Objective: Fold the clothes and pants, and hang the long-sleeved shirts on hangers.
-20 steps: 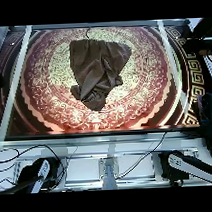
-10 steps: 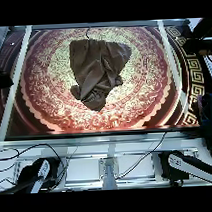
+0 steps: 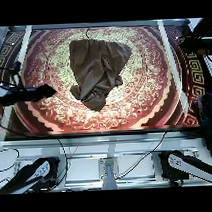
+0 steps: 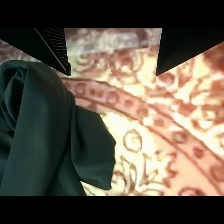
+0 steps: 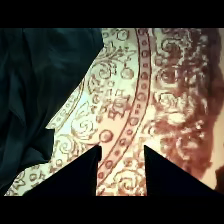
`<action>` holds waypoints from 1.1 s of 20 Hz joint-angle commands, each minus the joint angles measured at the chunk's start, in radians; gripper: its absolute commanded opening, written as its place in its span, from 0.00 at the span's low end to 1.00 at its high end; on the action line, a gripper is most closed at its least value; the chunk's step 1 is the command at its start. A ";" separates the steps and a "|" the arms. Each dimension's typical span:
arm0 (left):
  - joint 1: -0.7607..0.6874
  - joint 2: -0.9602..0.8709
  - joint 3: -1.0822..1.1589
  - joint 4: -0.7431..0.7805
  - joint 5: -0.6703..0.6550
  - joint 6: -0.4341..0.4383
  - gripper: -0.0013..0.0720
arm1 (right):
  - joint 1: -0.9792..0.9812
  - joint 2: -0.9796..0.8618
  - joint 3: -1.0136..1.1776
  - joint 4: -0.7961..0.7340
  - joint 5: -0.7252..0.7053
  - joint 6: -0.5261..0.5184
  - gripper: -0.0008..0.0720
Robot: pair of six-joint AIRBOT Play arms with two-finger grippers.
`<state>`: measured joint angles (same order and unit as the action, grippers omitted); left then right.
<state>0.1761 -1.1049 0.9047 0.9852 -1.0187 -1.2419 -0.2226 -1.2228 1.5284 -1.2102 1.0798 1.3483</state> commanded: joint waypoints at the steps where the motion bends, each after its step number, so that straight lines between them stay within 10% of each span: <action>1: -0.138 -0.177 -0.014 -0.052 0.146 -0.001 0.84 | 0.001 0.000 0.001 0.004 0.005 -0.017 0.49; 6: -0.301 -0.349 -0.014 -0.082 0.405 -0.029 0.84 | 0.001 0.000 0.001 0.004 0.004 -0.060 0.50; 9: -0.323 -0.400 -0.013 -0.082 0.521 -0.126 0.84 | 0.001 0.000 0.001 0.004 0.002 -0.060 0.87; 13: -0.325 -0.420 -0.013 -0.124 0.656 -0.143 0.82 | 0.001 0.000 0.001 0.004 0.002 -0.060 0.87; 17: -0.326 -0.422 -0.010 -0.201 0.710 -0.142 0.05 | 0.001 0.000 0.001 0.004 0.003 -0.060 0.87; 22: -0.322 -0.278 -0.008 -0.183 0.555 -0.057 0.05 | 0.001 0.000 0.001 0.001 0.039 -0.060 0.80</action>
<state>-0.1478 -1.4597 0.8948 0.7994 -0.3874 -1.3533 -0.2222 -1.2228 1.5284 -1.2068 1.0939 1.2884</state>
